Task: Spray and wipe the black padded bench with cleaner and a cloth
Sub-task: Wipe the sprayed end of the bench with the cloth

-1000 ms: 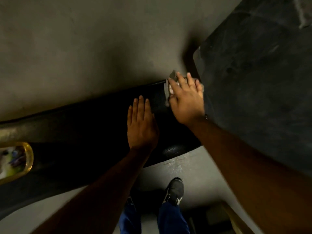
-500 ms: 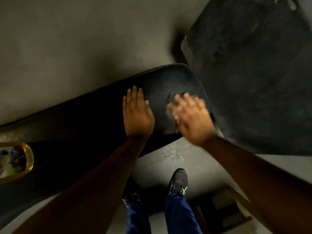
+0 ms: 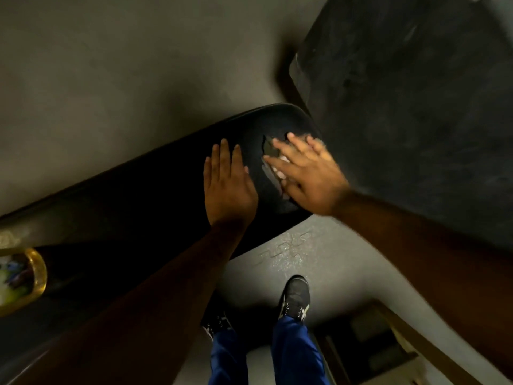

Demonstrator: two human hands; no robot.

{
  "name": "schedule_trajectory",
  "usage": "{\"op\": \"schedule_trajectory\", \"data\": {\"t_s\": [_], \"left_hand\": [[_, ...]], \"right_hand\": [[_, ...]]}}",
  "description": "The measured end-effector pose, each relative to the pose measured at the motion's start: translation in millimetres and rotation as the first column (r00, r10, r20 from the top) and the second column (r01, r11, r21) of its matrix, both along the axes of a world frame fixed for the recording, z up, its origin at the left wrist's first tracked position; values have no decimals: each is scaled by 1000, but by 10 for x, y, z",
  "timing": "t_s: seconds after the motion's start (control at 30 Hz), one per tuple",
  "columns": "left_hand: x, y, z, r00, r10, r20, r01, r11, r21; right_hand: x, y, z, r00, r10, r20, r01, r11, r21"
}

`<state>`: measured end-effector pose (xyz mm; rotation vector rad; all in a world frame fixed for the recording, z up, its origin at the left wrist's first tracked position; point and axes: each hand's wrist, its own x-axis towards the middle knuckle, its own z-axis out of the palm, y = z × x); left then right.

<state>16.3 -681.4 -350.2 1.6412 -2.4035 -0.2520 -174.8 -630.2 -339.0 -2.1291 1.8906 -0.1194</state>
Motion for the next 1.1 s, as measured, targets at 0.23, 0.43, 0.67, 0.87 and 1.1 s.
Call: {"op": "schedule_trajectory", "data": {"t_s": [0.23,0.43,0.67,0.87,1.1], "left_hand": [[-28,5,-9,994,5,107,-10,999,44],[-16,7,-24,998,7,70,-8,1000,17],[-5,6,-41,999,7,52,-7,1000,11],[-19,2,-28,999,15,51,-16,1000,11],[7,12,-38,1000,14,-3,-14,1000,-13]], "right_hand": [[-151,-429,-37,992,-121,34,120,993,10],[141,-833,3,996,-84,43,83,996,35],[109,-872,0,972,-228,49,227,973,25],[-117,-542,9,930,-345,123,338,938,78],[-85,25,6,986,-155,59,155,988,-3]]}}
